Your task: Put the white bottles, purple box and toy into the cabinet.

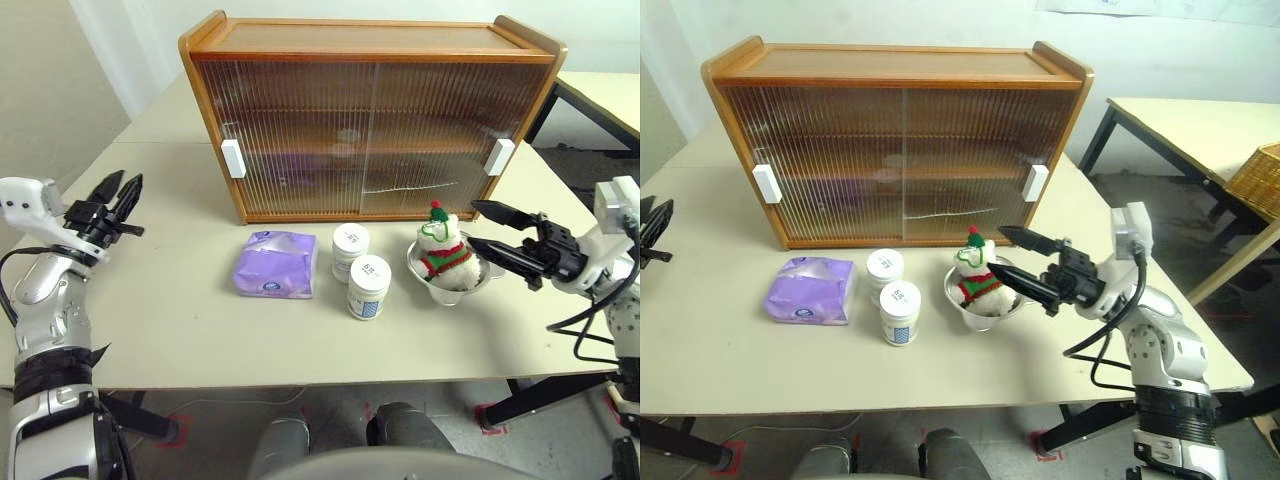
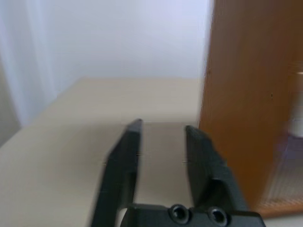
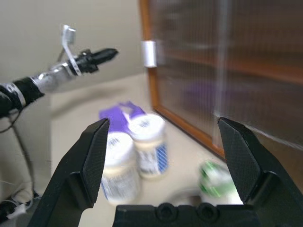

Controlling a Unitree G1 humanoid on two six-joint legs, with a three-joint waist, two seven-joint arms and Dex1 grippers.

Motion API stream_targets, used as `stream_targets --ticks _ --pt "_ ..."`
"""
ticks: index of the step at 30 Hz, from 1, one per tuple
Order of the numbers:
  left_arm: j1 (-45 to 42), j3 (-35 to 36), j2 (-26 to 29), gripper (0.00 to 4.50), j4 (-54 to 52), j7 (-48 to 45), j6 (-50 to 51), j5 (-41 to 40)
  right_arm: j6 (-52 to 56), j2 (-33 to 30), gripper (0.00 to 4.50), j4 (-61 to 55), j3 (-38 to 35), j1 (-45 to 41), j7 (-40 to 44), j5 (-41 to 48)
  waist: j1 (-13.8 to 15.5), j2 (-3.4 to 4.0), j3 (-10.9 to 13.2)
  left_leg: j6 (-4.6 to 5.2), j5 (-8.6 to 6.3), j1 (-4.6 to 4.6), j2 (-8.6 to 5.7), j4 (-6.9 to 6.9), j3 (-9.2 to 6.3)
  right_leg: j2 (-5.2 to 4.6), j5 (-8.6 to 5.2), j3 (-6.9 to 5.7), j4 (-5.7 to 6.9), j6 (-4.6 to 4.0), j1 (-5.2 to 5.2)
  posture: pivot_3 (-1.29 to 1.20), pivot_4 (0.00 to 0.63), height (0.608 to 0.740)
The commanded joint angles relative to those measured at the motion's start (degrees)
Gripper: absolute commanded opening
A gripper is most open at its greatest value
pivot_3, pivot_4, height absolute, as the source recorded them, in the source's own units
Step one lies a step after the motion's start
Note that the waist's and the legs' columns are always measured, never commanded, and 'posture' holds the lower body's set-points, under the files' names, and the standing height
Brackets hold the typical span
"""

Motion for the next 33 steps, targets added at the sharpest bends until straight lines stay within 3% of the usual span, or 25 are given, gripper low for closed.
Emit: stream_targets --ticks 1,2,7,12,19,33 --pt "2.28 -2.10 -0.28 0.24 -6.42 -2.61 2.29 -0.46 0.50 1.55 4.50 -2.91 1.05 -1.47 -2.38 0.88 0.57 -0.01 -0.01 0.00 0.00 0.01 0.00 0.04 -0.03 0.03 0.00 0.02 0.00 -0.01 -0.13 0.00 0.000 0.740" --pt "2.83 -2.30 -0.14 0.03 -7.28 -3.07 2.74 -0.39 0.90 2.40 4.50 -3.60 1.03 -1.66 -3.27 1.63 0.92 -0.01 -0.01 0.00 0.00 -0.03 0.01 0.09 -0.07 0.04 0.03 0.03 0.01 -0.05 -0.20 0.01 0.000 0.740" --pt "5.10 -3.37 -1.63 0.03 -13.42 -0.03 5.64 1.07 2.83 3.40 4.50 -6.83 1.48 -1.01 -3.37 4.26 2.60 0.00 -0.02 -0.08 -0.05 -0.16 0.02 0.05 -0.21 0.06 0.01 0.04 0.03 -0.16 -0.34 0.04 0.000 0.740" --pt "1.85 -4.37 -3.66 0.03 -15.87 4.57 10.53 1.11 1.93 3.29 4.50 -8.31 3.39 -0.72 -1.92 3.77 3.76 -0.02 -0.04 -0.15 -0.05 -0.28 0.02 0.10 -0.24 0.12 0.01 0.04 0.04 -0.20 -0.41 0.01 0.000 0.740" --pt "-7.33 -10.23 -4.30 0.03 -10.12 3.15 13.33 3.89 1.26 2.60 4.50 -9.86 3.47 1.83 -1.15 3.72 4.04 -0.01 -0.05 -0.14 -0.06 -0.40 0.02 0.57 -0.28 0.17 0.10 0.04 0.08 -0.34 -0.38 -0.04 0.000 0.740" --pt "-14.06 -14.79 -9.43 0.03 -5.37 6.29 12.84 8.80 -4.75 4.89 4.50 -11.69 5.52 3.17 -5.33 -0.89 2.48 -0.02 -0.06 -0.08 -0.15 -0.50 0.02 0.77 -0.28 0.20 0.10 0.05 0.04 -0.12 -0.33 -0.04 0.000 0.740"
